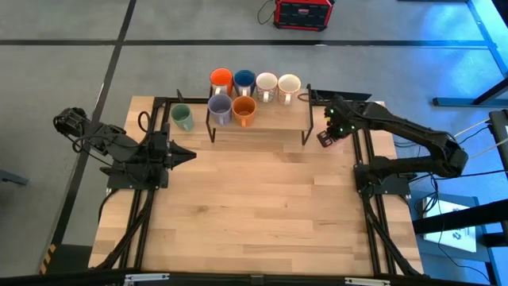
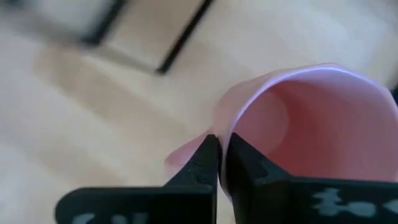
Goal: Place coffee mugs
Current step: Put the pink mug on the shelf
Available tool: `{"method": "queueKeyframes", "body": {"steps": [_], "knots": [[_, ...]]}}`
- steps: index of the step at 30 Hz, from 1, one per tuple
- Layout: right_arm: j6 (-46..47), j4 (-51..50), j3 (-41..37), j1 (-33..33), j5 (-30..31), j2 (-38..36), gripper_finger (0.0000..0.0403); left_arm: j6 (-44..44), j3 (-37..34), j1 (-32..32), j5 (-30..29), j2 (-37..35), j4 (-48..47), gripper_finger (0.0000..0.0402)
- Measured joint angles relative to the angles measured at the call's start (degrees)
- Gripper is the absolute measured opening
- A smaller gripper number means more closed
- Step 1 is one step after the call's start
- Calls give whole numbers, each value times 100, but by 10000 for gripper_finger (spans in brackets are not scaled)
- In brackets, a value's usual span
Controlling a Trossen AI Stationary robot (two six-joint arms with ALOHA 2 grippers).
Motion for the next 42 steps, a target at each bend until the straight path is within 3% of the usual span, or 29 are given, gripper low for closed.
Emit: {"method": "queueKeyframes", "body": {"steps": [9, 15, 20, 24, 28, 36, 42], "knots": [[1251, -338, 183, 2106, -281, -397, 3, 0, 0, 1, 88, 0, 0, 21], [1664, 620, 185, 3547, -160, -78, 2, 2, 0, 0, 195, 0, 4, 21], [1664, 1293, 185, 4227, 114, 499, 1, 2, 0, 0, 196, 2, 4, 21], [1489, 1583, 238, 4470, 189, 1048, 1, 2, 0, 2, 195, 2, 4, 20], [1060, 1410, 890, 4562, 475, 1536, 1, 2, 0, 1, 196, 4, 3, 21], [-246, -57, 3254, 3988, 979, 2315, 0, 4, 0, 1, 195, 4, 4, 21], [-1249, -790, 4754, 3315, 1012, 2998, 0, 4, 0, 1, 197, 4, 4, 21]]}}
